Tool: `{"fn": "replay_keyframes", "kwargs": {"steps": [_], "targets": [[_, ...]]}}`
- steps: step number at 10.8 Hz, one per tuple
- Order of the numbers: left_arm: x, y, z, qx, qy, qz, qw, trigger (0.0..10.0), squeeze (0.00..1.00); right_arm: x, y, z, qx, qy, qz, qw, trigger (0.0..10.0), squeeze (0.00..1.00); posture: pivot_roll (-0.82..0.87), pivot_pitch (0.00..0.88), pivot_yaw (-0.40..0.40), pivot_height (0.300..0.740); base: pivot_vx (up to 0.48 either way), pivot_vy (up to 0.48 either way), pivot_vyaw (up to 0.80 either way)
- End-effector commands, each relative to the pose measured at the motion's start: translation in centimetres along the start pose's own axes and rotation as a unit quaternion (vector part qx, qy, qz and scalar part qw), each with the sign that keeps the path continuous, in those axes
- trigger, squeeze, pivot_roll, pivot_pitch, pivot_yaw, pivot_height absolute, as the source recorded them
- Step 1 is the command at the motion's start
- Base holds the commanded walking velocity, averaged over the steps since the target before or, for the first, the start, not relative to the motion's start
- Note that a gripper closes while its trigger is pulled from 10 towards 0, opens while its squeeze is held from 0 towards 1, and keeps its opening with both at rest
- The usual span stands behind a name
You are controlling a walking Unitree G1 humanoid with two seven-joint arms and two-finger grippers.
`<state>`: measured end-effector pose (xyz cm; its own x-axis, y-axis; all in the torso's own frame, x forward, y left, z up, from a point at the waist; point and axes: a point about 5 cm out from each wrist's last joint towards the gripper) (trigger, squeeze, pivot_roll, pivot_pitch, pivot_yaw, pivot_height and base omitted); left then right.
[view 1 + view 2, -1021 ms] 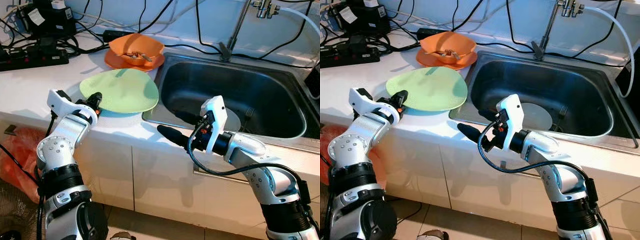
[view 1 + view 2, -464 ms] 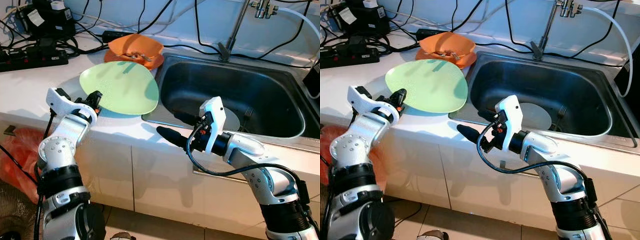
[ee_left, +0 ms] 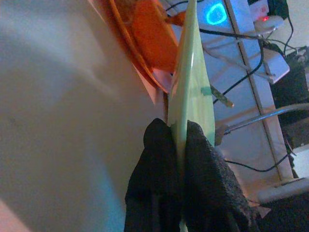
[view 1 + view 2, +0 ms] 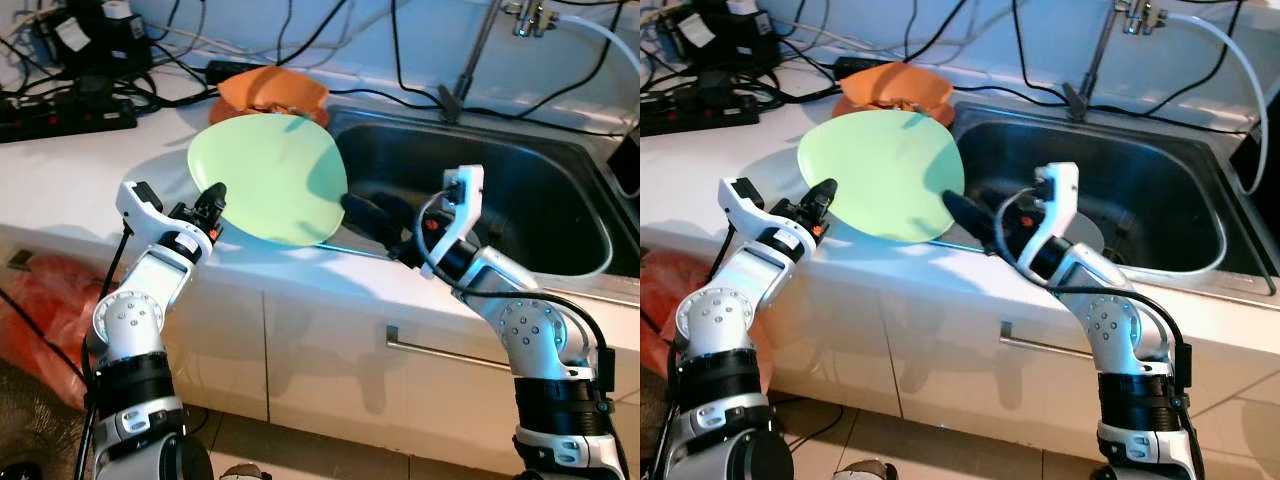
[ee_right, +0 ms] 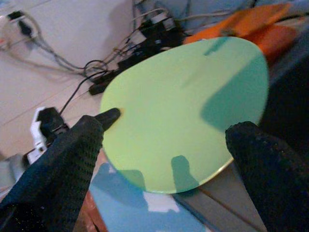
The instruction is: Kitchen organization
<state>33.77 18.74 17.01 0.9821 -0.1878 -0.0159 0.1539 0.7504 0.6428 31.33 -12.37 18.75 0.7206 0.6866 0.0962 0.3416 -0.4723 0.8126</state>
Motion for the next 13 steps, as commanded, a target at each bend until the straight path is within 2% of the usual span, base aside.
{"fn": "replay_keyframes", "kwargs": {"steps": [1, 2, 6, 9, 11, 13], "targets": [[-0.1, -0.6, 0.8, -0.002, -0.033, -0.013, 0.999, 0.0, 0.0, 0.2, 0.9, 0.1, 0.007, -0.008, 0.014, 1.0, 10.0, 0.0, 0.1, 0.019, -0.053, 0.74, 0.0, 0.0, 0.0], [-0.2, -0.3, 1.7, 0.017, -0.063, 0.002, 0.998, 0.0, 0.0, 0.4, 1.0, 0.4, 0.014, -0.021, 0.018, 1.0, 10.0, 0.0, 0.1, 0.02, -0.054, 0.74, 0.0, 0.0, 0.0], [-0.8, -0.7, 5.0, -0.014, -0.177, -0.012, 0.984, 0.0, 0.0, 0.5, 1.2, 0.8, 0.015, -0.033, 0.018, 0.999, 10.0, 0.0, 0.1, 0.023, -0.058, 0.74, 0.0, 0.0, 0.0], [-1.2, -0.6, 5.7, -0.024, -0.211, -0.015, 0.977, 0.0, 0.0, 0.5, 1.6, 1.1, 0.011, -0.042, 0.025, 0.999, 10.0, 0.0, 0.1, 0.024, -0.061, 0.74, 0.0, 0.0, 0.0], [-1.4, -0.4, 6.2, -0.032, -0.234, -0.012, 0.972, 0.0, 0.0, 0.6, 2.2, 1.9, 0.005, -0.076, 0.048, 0.996, 10.0, 0.0, 0.1, 0.024, -0.061, 0.74, 0.0, 0.0, 0.0], [-1.3, -0.3, 5.9, -0.027, -0.229, -0.011, 0.973, 0.0, 0.0, 0.2, 4.4, 3.2, 0.007, -0.128, 0.122, 0.984, 10.0, 0.0, 0.1, 0.021, -0.064, 0.74, 0.0, 0.0, 0.0]]}}
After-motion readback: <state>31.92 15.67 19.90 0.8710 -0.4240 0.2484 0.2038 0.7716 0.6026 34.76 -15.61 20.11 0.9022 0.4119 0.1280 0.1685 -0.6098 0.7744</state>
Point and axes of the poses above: a point about 5 cm out from each wrist's last joint towards the gripper, its own x axis pointing out of the wrist towards the gripper, its own y axis along the axis of the wrist's last joint, z = x × y, and after that the axes turned 7 degrees about x, right-handed
